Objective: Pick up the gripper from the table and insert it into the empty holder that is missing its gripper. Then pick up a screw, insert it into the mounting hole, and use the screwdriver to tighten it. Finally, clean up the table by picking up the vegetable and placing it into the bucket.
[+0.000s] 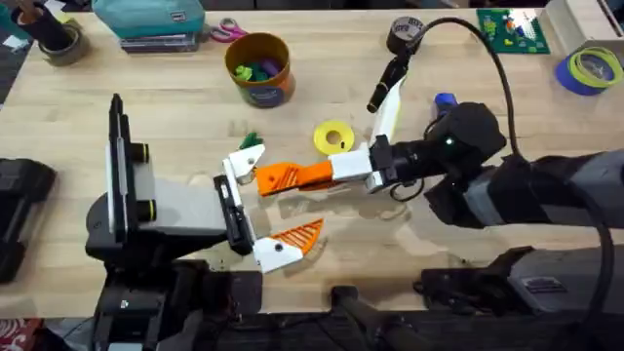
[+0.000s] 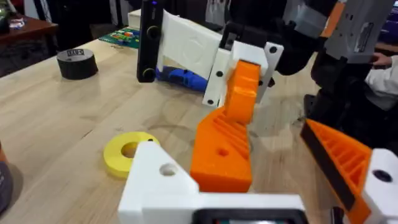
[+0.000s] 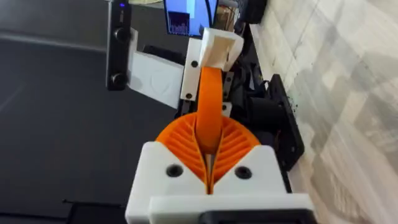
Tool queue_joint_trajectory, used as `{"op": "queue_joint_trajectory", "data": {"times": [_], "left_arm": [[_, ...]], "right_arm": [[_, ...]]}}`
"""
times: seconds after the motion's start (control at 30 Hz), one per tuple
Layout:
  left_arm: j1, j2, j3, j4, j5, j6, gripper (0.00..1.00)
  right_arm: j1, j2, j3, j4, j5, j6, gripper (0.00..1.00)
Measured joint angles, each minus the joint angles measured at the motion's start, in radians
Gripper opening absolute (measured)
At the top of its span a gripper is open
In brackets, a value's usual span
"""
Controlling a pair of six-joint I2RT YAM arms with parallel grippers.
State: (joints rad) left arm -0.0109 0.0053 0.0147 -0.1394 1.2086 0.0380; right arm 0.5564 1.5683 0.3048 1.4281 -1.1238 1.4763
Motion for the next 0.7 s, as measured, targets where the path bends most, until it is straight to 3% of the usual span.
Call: {"op": "queue_joint_trajectory", "data": {"times": [0.7], "left_arm": [[0.000, 0.000, 0.000, 0.000, 0.000, 0.000, 0.986]], "right_arm": [[0.000, 0.000, 0.000, -0.002, 0.002, 0.009, 0.009]]}}
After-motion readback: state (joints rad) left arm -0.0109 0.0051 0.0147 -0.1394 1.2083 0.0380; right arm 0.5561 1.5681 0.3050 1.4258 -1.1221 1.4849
